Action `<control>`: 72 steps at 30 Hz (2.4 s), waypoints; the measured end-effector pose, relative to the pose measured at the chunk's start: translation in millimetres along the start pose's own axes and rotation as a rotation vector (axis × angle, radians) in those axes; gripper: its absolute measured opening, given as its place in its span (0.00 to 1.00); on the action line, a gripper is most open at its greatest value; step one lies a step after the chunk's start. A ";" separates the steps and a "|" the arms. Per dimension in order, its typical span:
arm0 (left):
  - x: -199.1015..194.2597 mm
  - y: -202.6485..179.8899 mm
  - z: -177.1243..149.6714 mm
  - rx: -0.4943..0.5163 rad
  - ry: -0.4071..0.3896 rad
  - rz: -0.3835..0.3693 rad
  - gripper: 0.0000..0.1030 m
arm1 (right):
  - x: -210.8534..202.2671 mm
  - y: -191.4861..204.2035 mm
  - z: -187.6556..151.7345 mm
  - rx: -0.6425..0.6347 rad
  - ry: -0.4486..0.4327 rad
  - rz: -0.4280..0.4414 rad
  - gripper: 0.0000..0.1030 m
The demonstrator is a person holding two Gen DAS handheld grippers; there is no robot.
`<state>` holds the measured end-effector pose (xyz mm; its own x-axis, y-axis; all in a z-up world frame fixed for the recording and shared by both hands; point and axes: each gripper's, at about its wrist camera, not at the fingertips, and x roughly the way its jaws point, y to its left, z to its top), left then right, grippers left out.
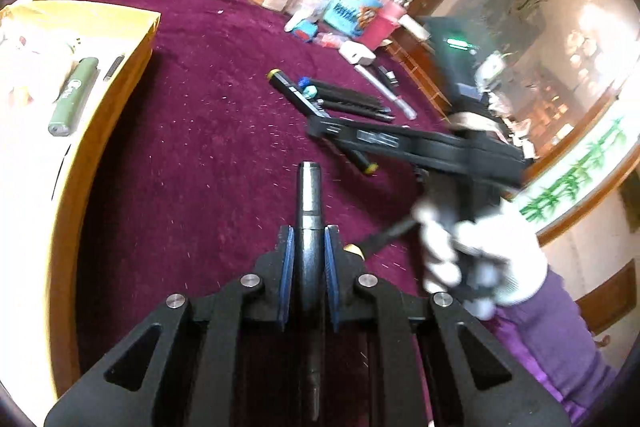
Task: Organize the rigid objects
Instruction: 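Grasp a black marker with the left gripper while the right grasps a yellow-capped black marker, then carry both black markers into the white tray and open both grippers, then return to the table and grasp a yellow-capped black marker with the left gripper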
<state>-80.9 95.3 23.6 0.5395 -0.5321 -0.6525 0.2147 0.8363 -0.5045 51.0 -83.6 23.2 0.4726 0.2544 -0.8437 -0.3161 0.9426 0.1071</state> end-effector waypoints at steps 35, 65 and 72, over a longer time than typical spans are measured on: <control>-183.3 69.6 -2.9 -0.123 -0.315 -0.096 0.12 | -94.0 118.7 -14.3 0.036 -0.096 0.410 0.13; -87.8 181.5 53.6 -0.280 -0.032 0.125 0.15 | 18.9 226.7 -2.0 -0.020 0.082 0.291 0.13; -101.9 187.4 45.8 -0.354 -0.068 0.128 0.50 | 8.1 219.4 -6.5 0.003 0.050 0.297 0.20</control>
<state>-58.4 312.3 21.4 0.5987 -0.4063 -0.6902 -0.1460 0.7920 -0.5929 -19.9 123.8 36.5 0.3189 0.5078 -0.8003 -0.4323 0.8293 0.3540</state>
